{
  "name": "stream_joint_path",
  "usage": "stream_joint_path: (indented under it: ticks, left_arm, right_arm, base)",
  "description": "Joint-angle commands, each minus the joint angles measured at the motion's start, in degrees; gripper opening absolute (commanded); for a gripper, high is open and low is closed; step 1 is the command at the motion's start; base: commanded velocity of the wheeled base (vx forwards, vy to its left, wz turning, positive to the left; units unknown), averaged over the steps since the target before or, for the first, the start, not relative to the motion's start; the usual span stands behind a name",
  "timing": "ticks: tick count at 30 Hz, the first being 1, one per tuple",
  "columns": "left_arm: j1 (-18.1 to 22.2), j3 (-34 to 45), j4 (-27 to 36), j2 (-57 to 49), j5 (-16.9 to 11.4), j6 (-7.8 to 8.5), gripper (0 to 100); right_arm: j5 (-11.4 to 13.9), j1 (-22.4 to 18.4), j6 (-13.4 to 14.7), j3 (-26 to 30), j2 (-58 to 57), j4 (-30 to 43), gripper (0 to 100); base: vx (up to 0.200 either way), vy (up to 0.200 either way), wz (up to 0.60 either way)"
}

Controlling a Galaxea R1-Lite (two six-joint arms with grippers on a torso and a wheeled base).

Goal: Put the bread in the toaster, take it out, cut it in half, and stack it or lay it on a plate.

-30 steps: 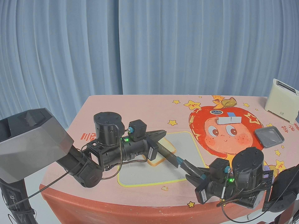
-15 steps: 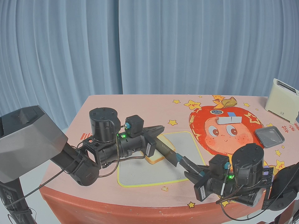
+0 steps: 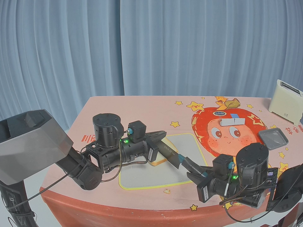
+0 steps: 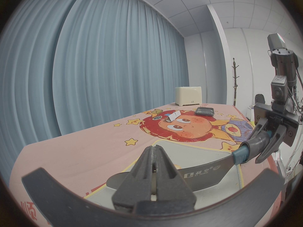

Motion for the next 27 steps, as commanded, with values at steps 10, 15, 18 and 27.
stream_joint_path:
  ticks: [10,15,18,27]
  left_arm:
    - [0.64,0.96,0.35,0.53,0.00,0.04,0]
    - [0.64,1.31,0.18,1.15,0.00,0.04,0]
    - [0.64,1.31,0.09,1.24,0.00,0.04,0]
    - [0.64,0.17,0.44,0.27,0.00,0.04,0]
  right_arm:
    - [0.04,0.00,0.74,-0.13,-0.56,0.25,0]
    - [0.04,0.00,0.74,0.31,0.32,0.25,0]
    - [0.04,0.00,0.74,0.31,0.49,0.34,0]
    - [0.04,-0.09,1.10,-0.40,2.95,-0.63,0]
  base:
    - [0.000,0.000,0.00]
    - [0.000,0.000,0.00]
    - [0.000,0.000,0.00]
    - [0.000,0.000,0.00]
